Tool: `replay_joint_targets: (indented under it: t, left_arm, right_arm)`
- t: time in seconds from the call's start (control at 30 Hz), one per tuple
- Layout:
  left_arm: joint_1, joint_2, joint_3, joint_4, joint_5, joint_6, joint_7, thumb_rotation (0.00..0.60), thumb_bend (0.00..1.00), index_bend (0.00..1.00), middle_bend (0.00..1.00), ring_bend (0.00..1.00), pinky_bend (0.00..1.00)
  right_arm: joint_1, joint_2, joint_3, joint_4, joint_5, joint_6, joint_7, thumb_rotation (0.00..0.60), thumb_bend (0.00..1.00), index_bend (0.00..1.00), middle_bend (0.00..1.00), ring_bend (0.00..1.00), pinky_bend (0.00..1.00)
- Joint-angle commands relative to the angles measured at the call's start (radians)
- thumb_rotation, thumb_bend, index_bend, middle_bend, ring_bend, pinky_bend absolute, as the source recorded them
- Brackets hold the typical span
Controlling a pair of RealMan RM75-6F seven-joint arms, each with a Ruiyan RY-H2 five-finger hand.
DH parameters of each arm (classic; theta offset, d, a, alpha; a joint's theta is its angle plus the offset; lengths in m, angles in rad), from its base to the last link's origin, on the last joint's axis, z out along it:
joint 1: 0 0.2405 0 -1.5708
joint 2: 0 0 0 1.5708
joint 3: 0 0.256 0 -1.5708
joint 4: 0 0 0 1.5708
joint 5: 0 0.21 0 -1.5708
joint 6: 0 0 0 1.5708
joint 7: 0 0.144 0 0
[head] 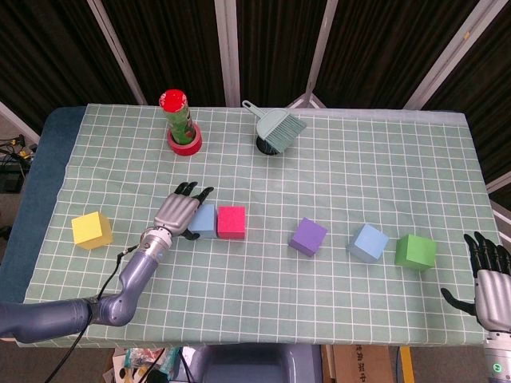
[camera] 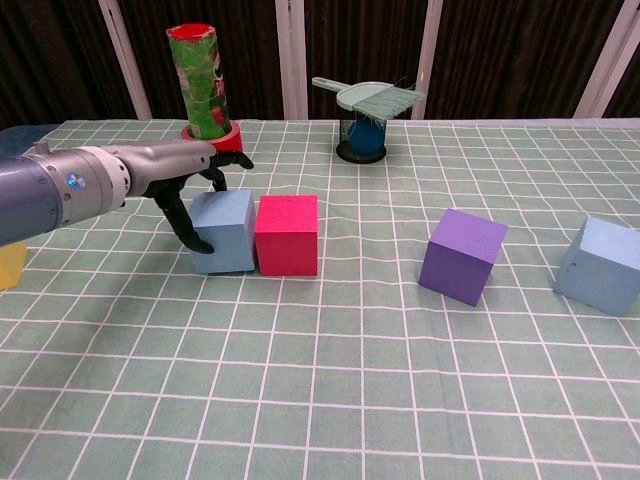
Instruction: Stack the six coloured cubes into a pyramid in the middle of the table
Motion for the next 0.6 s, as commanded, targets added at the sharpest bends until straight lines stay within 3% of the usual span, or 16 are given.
replay_joint_targets:
  t: [0.03,0.6]
  left_arm:
    - [-0.004,-0.008,0.001,0.009,-0.002,0.002,0.003,0.600,0.26,0.00,0.39,0.00,0.02]
    - [-0.021,-0.048,0.008,0.042,0.022,-0.007,-0.007,0.600,0.26,0.00,0.39,0.00,0.02]
  right_arm:
    - [0.000,0.000,0.001,0.001,-0.001,0.001,0.002,0.600,0.19,0.00,0.00,0.00,0.00]
    - [0.001,-0.003,0.004,0.003,0.002,0.000,0.005,0.600,0.19,0.00,0.00,0.00,0.00]
